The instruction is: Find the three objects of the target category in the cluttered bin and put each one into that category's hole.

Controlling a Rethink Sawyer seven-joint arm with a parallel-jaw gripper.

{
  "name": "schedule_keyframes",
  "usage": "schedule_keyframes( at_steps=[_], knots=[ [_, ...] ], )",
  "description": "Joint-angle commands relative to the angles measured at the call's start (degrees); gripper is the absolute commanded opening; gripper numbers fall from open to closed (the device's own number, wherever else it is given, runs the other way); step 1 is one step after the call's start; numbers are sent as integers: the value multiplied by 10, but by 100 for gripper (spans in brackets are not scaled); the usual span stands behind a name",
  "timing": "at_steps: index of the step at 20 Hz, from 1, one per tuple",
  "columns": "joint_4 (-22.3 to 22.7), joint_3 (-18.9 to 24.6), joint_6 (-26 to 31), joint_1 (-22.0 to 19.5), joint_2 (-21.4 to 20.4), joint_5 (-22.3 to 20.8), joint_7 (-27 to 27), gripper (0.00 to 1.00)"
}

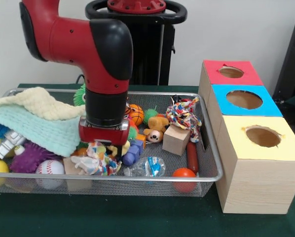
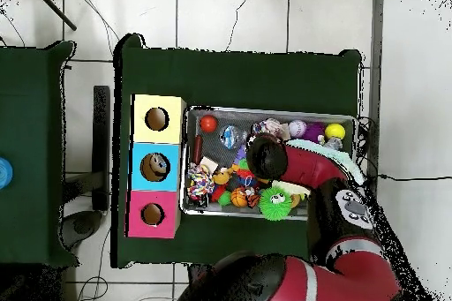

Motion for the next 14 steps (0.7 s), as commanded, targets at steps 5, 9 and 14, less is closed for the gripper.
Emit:
schedule_keyframes(
  at_steps=[5,9,14],
  knots=[
    [85,-101,-29,26,-44,79,232,100],
    [92,-71,-92,9,-38,100,271,100],
    [102,-43,-107,-12,-48,98,270,100]
  ],
)
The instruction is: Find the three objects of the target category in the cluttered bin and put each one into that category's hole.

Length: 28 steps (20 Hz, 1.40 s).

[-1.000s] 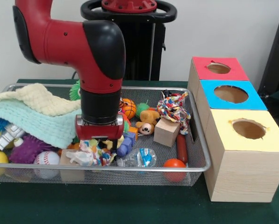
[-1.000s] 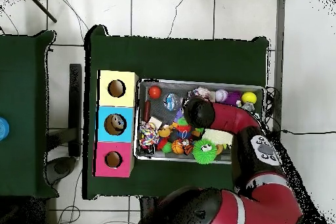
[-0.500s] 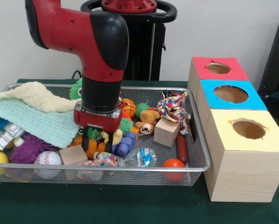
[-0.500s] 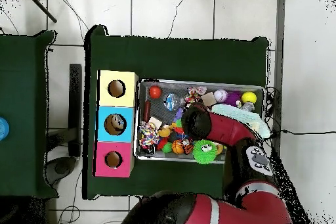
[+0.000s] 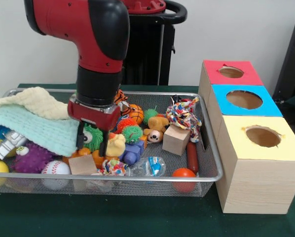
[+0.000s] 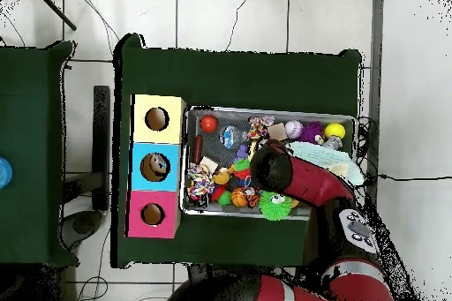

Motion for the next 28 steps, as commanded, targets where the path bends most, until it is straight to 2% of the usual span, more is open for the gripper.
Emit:
schedule_keyframes(
  at_steps=[1,3,5,8,11,13,15,20,25,28],
  knots=[
    [41,18,-61,-37,-5,23,136,100],
    [25,16,-49,-38,-2,17,117,100],
    [8,-2,-43,-22,-2,7,99,100],
    [18,-17,-33,2,-2,24,118,100],
    [34,-4,-38,-6,-6,45,142,100],
    [57,25,-38,-26,-20,56,153,100],
    [64,24,-20,-22,-41,68,157,100],
    [104,24,29,-14,-72,130,189,100],
    [135,25,28,-1,-80,200,219,100],
    [137,5,30,20,-79,231,222,100]
  ],
)
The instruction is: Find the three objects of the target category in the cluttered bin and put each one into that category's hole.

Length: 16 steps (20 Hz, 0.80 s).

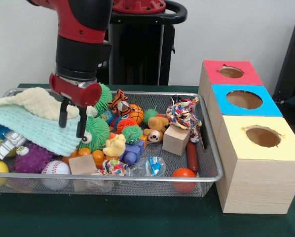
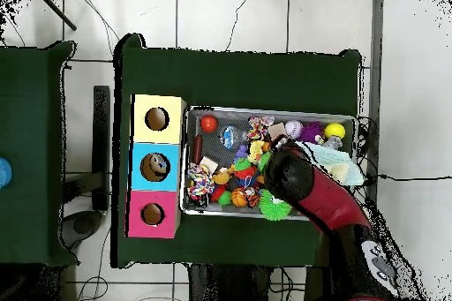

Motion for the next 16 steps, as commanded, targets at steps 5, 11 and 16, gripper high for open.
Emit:
schedule_keyframes(
  at_steps=[5,11,16],
  knots=[
    [65,13,32,58,-4,107,205,100],
    [61,-32,36,121,21,156,246,100],
    [54,-26,25,133,37,172,247,100]
  ],
)
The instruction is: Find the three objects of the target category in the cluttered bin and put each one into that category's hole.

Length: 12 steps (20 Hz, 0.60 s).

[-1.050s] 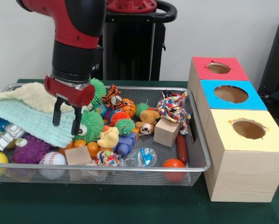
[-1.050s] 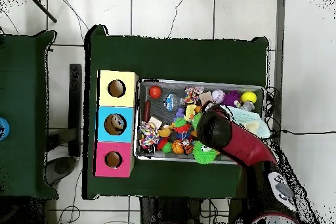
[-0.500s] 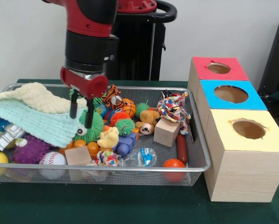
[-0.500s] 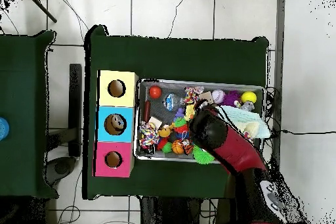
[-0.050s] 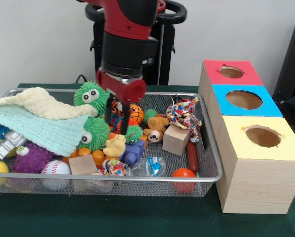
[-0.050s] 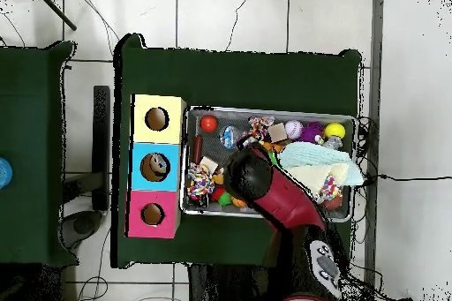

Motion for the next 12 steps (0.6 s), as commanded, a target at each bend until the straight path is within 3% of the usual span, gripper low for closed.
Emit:
schedule_keyframes(
  at_steps=[1,7,12],
  knots=[
    [13,11,22,13,43,54,161,100],
    [5,35,-1,12,64,76,174,100],
    [-18,-21,66,52,87,102,177,100]
  ],
)
